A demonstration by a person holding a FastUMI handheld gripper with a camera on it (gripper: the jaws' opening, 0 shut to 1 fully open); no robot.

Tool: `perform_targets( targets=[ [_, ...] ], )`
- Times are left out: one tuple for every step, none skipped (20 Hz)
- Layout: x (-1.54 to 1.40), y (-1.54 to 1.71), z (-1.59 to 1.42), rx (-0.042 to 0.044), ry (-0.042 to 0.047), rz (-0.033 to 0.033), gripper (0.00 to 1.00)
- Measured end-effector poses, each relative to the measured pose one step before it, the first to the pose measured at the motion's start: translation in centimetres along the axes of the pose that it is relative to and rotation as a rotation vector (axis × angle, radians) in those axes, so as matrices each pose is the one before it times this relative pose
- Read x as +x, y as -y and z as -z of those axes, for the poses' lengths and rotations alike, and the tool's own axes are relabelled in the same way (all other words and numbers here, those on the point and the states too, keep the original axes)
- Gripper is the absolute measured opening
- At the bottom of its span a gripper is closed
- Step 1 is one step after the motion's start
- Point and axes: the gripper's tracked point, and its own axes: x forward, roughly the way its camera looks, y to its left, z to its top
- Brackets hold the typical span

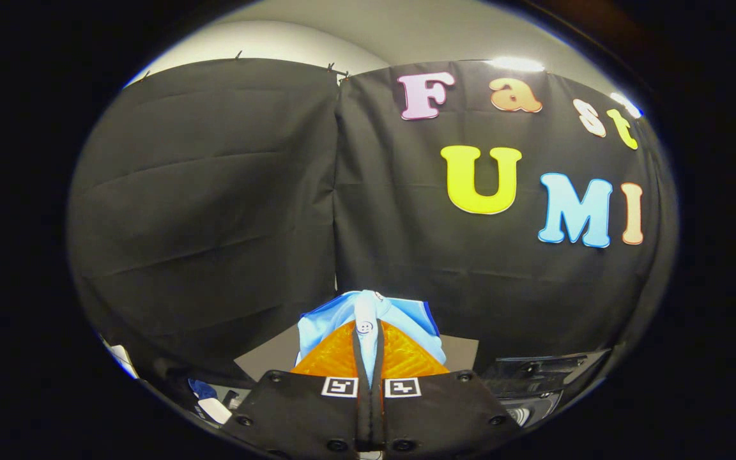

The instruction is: Put the clothes into the washing machine and then close the washing machine lid.

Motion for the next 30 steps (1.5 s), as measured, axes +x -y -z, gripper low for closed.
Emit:
perform_targets(
  targets=[
    [-0.491,1.133,-0.039,0.00620,0.00136,0.01566,0.01],
    [-0.457,1.321,-0.091,0.00857,0.00087,0.01729,0.01],
    [-0.393,1.313,-0.001,0.00827,0.00073,0.02116,0.01],
    [-0.429,1.483,-0.080,0.00458,0.00329,0.02210,0.01],
    [-0.476,1.446,-0.046,0.00197,0.00225,0.02376,0.01],
    [-0.466,1.487,0.073,0.00244,0.00032,0.02112,0.02],
    [-0.368,1.353,0.149,0.00248,0.00127,0.02137,0.01],
    [-0.487,1.538,0.062,0.00043,-0.00043,0.02213,0.01],
    [-0.356,1.453,0.153,0.00119,-0.00131,0.02144,0.01],
    [-0.425,1.441,0.089,0.00514,0.00101,0.02045,0.01],
    [-0.402,1.322,0.019,0.00915,0.00233,0.01885,0.01],
    [-0.401,1.306,-0.024,0.01136,0.00279,0.01634,0.01],
    [-0.402,1.236,0.012,0.01413,0.00443,0.01692,0.02],
    [-0.349,1.219,-0.032,0.01471,0.00369,0.01566,0.01],
    [-0.400,1.071,0.094,0.01206,0.00230,0.01340,0.01],
    [-0.352,1.061,-0.064,0.00747,0.00383,0.01301,0.01],
    [-0.316,0.997,-0.051,0.00730,0.00561,0.01433,0.01],
    [-0.239,0.931,-0.089,0.00961,0.00371,0.01194,0.01],
    [-0.207,0.741,0.091,0.00795,0.00145,0.01028,0.01],
    [-0.161,0.720,0.144,0.00289,-0.00030,0.00976,0.01],
    [-0.127,0.671,0.191,0.00009,-0.00108,0.01116,0.01],
    [-0.054,0.590,0.177,0.00129,-0.00213,0.00798,0.01],
    [-0.008,0.381,0.233,-0.00056,-0.00321,0.00680,0.02],
    [0.000,0.461,0.254,0.00044,-0.00410,0.00705,0.01],
    [0.082,0.361,0.299,0.00047,-0.00529,0.00387,0.01],
    [0.173,0.293,0.298,0.00164,-0.00528,0.00454,0.01],
    [0.141,0.307,0.301,0.00348,-0.00324,0.00435,0.01],
    [0.205,0.230,0.323,0.00413,-0.00516,0.00222,0.01],
    [0.251,0.184,0.523,0.00219,-0.00816,0.00284,0.01],
    [0.268,0.166,0.549,0.00339,-0.01000,0.00141,0.01]
  ],
)
